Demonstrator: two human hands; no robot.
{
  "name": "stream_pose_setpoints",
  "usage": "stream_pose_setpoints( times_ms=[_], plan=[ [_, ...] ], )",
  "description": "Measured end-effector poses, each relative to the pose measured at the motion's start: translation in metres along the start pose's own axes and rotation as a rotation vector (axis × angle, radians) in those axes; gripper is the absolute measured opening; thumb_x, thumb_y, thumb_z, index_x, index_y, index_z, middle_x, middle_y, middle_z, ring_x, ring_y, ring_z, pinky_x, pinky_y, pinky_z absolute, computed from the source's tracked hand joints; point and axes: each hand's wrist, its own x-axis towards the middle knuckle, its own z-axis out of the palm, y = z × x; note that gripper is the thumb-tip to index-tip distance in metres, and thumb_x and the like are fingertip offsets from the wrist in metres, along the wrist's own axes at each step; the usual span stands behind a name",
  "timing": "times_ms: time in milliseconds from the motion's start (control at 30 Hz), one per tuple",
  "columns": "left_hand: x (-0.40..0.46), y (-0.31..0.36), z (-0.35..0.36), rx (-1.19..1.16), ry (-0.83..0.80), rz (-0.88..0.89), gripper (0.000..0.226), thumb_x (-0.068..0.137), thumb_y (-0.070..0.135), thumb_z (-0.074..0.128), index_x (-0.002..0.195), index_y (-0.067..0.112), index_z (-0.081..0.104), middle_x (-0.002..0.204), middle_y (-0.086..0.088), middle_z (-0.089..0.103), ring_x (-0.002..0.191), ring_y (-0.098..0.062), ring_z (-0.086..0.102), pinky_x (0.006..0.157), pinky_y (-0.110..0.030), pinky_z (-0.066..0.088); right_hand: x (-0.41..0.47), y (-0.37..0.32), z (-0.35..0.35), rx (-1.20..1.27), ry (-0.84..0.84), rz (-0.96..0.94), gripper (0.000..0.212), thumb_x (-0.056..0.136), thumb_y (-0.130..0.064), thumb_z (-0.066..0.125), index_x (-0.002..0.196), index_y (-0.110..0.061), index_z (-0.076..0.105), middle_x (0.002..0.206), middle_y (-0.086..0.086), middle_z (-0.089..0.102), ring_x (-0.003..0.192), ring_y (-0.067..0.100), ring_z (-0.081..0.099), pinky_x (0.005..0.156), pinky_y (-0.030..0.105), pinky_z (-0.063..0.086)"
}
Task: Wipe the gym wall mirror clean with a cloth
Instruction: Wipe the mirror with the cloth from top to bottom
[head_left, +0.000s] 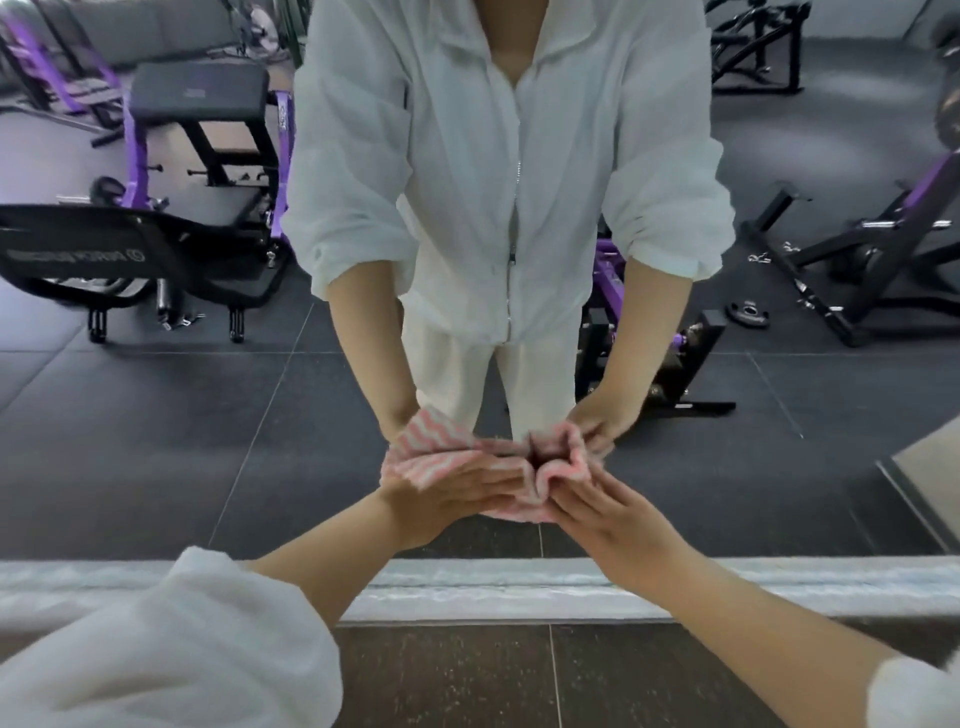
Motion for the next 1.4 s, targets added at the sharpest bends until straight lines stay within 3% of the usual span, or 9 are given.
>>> stream_pose_setpoints(
  times_ms=[133,300,500,600,733,833,1067,1200,1400],
  plan=[
    [0.017,0.018,-0.002,0.03,-0.112,0.25,0.089,0.098,0.02,0.037,0.125,-0.015,-0.04,0.146,-0.021,-0.038,0.139,-0.031,-0.026,0.115,-0.041,-0.011,-0.006,-0.025,0.011,0.08,-0.276,-0.057,0.075,0.082,-0.033,0.06,0.148,-0.008,0.035,0.155,0.016,0.024,0.144,0.038,0.016,0.114,0.05,0.002],
    [0.003,0.015,-0.02,-0.092,-0.205,0.103,0.089,0.1,0.031,0.032,0.122,-0.005,-0.047,0.132,-0.018,-0.051,0.126,-0.034,-0.042,0.105,-0.046,-0.024,-0.014,-0.026,-0.002,0.089,-0.444,-0.105,0.073,0.102,-0.028,0.024,0.135,-0.006,-0.037,0.145,0.013,-0.041,0.123,0.036,-0.045,0.088,0.052,-0.044],
    [-0.003,-0.055,-0.058,-0.398,-0.177,-0.061,0.091,0.1,0.016,0.035,0.117,0.014,-0.055,0.122,-0.002,-0.057,0.114,-0.025,-0.05,0.093,-0.039,-0.034,-0.034,0.034,-0.024,0.112,-0.05,0.261,0.073,0.087,-0.03,0.052,0.149,-0.008,0.022,0.158,0.012,0.006,0.148,0.032,-0.004,0.119,0.05,0.001],
    [-0.003,-0.107,-0.087,-0.423,-0.089,-0.164,0.071,0.102,0.023,0.029,0.136,0.023,-0.033,0.122,0.001,-0.054,0.109,-0.022,-0.052,0.087,-0.038,-0.043,-0.036,0.08,-0.047,0.031,0.221,0.38,0.049,0.103,-0.028,0.024,0.147,-0.006,0.021,0.151,0.008,0.028,0.148,0.03,0.0,0.119,0.05,0.005],
    [-0.001,-0.178,-0.111,-0.234,0.668,-0.428,0.05,0.097,0.038,0.034,0.145,0.023,0.026,0.156,-0.001,0.02,0.147,-0.024,-0.001,0.115,-0.053,-0.012,-0.031,0.149,-0.09,0.059,0.477,0.553,0.05,0.103,-0.032,0.025,0.145,-0.006,0.026,0.147,0.009,0.033,0.146,0.028,0.013,0.117,0.051,0.008],
    [0.0,-0.225,-0.134,-0.128,0.847,-0.658,0.049,0.1,0.04,0.026,0.144,0.025,0.04,0.151,-0.003,0.034,0.145,-0.026,0.015,0.113,-0.059,0.004,-0.023,0.19,-0.124,0.111,0.65,0.641,0.056,0.097,-0.028,0.043,0.145,-0.004,0.028,0.15,0.014,0.033,0.14,0.033,0.026,0.116,0.05,0.014],
    [0.022,-0.222,-0.145,-0.106,0.933,-0.702,0.048,0.1,0.037,0.029,0.144,0.02,0.037,0.15,-0.01,0.036,0.141,-0.034,0.02,0.116,-0.048,0.006,-0.02,0.192,-0.108,0.18,0.798,0.673,0.047,0.104,-0.028,0.033,0.14,0.002,0.035,0.144,0.025,0.039,0.137,0.039,0.027,0.113,0.054,0.026],
    [0.041,-0.165,-0.117,-0.091,0.737,-0.525,0.057,0.095,0.039,0.034,0.148,0.02,0.024,0.154,-0.003,0.015,0.146,-0.031,-0.01,0.118,-0.046,-0.006,-0.042,0.151,-0.055,0.217,0.685,0.586,0.043,0.101,-0.02,0.034,0.14,-0.002,0.034,0.144,0.019,0.032,0.134,0.04,0.028,0.114,0.055,0.021],
    [0.068,-0.093,-0.096,-0.088,0.494,-0.337,0.089,0.086,0.04,0.04,0.147,0.005,-0.014,0.153,-0.001,0.009,0.14,-0.027,0.012,0.117,-0.042,-0.012,-0.081,0.09,0.01,0.22,0.453,0.478,0.041,0.1,-0.021,0.027,0.138,-0.007,0.036,0.142,0.016,0.032,0.131,0.038,0.031,0.111,0.05,0.018]
  ],
)
